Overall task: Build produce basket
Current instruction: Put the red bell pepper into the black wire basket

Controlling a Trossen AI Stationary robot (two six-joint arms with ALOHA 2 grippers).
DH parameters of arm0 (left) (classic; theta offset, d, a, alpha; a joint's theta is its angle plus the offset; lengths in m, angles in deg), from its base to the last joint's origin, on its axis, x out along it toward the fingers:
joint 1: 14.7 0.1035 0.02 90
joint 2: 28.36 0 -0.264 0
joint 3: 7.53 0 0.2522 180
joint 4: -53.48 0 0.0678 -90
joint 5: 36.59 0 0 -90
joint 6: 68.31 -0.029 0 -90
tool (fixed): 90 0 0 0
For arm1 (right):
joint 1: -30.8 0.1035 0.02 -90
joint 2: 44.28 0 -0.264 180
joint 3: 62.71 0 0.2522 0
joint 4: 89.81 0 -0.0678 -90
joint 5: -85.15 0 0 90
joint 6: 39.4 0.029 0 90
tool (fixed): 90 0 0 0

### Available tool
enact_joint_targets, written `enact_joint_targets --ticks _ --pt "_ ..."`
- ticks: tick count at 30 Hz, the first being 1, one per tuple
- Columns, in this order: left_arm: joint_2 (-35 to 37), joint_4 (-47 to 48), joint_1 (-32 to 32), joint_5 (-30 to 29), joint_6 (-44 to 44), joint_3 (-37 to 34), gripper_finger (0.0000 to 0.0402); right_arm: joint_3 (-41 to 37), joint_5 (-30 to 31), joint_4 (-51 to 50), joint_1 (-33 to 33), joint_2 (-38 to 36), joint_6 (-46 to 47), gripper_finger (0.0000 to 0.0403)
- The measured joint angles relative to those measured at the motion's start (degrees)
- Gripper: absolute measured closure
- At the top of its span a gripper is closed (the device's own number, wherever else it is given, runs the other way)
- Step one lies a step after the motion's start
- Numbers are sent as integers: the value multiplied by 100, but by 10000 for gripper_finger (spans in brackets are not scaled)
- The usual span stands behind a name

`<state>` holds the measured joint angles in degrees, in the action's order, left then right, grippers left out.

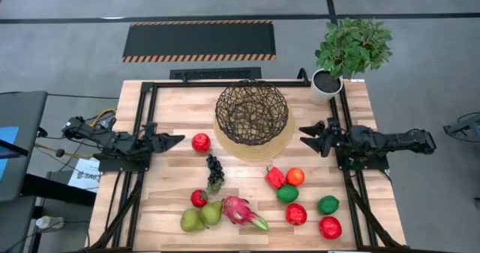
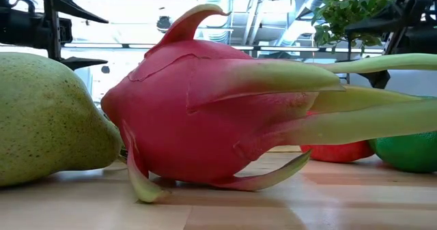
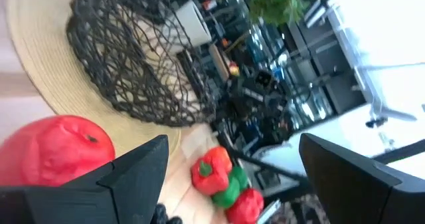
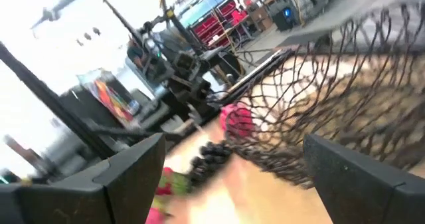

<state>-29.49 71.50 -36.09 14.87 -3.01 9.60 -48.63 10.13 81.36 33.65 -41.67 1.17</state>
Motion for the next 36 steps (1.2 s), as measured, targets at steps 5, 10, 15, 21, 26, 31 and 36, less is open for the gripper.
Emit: enact_joint_targets --ticks 5,10,15,21,26,31,36 --pt "0 -66 0 -647 52 -6 77 0 0 -55 0 0 812 29" --pt "0 -102 0 -1236 193 -6 77 -1 2 -57 0 0 1280 29" --pt "0 -125 0 -1684 302 -6 77 0 107 -81 0 0 1345 29" --pt "2 -123 0 -2074 554 -6 77 -1 129 -124 15 2 1350 29" --pt "0 -309 0 -1755 1186 -6 77 91 -230 133 -13 -3 1881 29" --pt "0 -1481 0 -976 821 -3 77 890 -381 54 -48 206 1540 29" --pt "0 -2691 0 -753 -80 64 77 2182 -259 -1047 -117 1099 1052 29"
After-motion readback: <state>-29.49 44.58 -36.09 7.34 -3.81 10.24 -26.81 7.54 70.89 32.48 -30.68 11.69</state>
